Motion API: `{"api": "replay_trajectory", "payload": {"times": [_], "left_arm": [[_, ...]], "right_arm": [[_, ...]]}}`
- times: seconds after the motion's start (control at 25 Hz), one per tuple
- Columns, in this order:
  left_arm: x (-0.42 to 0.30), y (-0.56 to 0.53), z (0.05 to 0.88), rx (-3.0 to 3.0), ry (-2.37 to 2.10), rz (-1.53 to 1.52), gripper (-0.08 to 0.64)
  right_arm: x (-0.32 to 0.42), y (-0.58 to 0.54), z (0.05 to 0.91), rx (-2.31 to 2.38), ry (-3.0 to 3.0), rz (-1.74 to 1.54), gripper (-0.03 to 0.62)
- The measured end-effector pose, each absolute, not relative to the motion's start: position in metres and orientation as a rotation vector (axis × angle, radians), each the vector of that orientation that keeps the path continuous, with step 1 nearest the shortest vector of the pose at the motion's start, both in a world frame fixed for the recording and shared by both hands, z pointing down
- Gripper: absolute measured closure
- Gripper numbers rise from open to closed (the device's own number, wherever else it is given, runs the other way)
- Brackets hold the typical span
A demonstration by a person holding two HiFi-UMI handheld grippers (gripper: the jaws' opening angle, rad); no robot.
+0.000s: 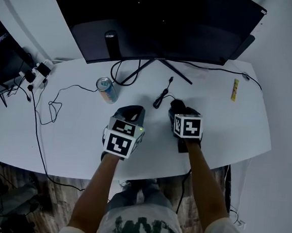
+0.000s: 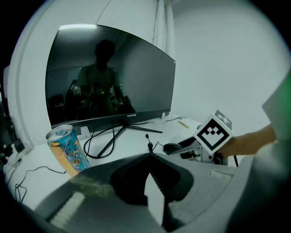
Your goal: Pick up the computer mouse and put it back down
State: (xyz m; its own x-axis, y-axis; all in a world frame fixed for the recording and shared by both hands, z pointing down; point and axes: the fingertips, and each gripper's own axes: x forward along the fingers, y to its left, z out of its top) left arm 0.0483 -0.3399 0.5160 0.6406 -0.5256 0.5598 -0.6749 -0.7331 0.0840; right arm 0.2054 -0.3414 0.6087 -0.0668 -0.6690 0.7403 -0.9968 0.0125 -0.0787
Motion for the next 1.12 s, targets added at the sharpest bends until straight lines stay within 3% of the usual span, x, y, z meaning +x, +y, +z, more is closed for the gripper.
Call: {"api": "replay_trajectory", "payload": {"times": [0.56,0.92,1.12], "left_arm": [[0.055,-0.339,0.473,2.648,-0.973,0.676,0.558],[0.055,-0.342,0.423,2.725,-1.003,0.594,0.558],[0.052,-0.346,0.391,2.767,-1.026,0.538,0.558]], "right_arm": [[0.195,-0.336,0.541,1.74,-1.913,0.793,0.268],[0.179,-0.334,0.465,1.747,-2.03,0.649,0.382],[0.174,-0.33,0.421,1.779,-2.083,0.558,0.413]]}}
